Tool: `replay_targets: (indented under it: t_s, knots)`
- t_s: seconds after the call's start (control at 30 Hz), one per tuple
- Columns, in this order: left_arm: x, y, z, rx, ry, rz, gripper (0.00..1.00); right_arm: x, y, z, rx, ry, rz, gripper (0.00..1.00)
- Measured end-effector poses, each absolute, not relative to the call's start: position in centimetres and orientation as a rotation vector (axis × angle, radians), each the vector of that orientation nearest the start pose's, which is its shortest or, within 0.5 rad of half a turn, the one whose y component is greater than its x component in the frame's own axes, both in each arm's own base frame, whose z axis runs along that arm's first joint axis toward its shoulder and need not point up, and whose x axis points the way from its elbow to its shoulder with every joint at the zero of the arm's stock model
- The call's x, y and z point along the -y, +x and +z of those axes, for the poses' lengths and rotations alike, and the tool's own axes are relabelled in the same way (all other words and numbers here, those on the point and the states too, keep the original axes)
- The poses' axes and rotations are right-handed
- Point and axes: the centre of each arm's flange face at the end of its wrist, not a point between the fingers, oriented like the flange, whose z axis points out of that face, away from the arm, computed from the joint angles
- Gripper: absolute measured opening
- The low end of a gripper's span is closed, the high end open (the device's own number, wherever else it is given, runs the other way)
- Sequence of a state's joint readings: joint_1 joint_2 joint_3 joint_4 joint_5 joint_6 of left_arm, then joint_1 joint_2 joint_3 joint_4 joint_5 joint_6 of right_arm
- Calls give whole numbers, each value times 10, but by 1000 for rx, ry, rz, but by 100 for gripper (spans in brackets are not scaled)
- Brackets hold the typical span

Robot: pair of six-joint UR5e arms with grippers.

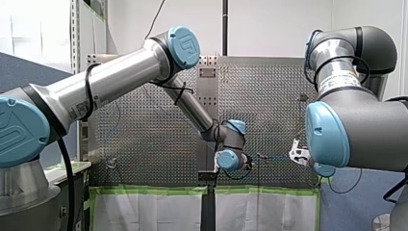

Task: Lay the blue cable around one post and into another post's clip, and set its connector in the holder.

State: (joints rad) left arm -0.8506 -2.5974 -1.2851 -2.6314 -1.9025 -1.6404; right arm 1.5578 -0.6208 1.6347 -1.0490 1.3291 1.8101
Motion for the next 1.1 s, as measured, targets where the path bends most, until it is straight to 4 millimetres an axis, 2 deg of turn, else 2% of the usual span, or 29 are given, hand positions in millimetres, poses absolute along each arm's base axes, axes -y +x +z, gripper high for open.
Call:
replay_targets:
  t_s: [0.67,1.1]
  knots:
    - [607,401,-1,-1746,442,-344,100,656,138,-18,1253,1263,1526,0]
    - [607,401,-1,-1746,442,-343,100,653,133,28,1217,1222,1549,0]
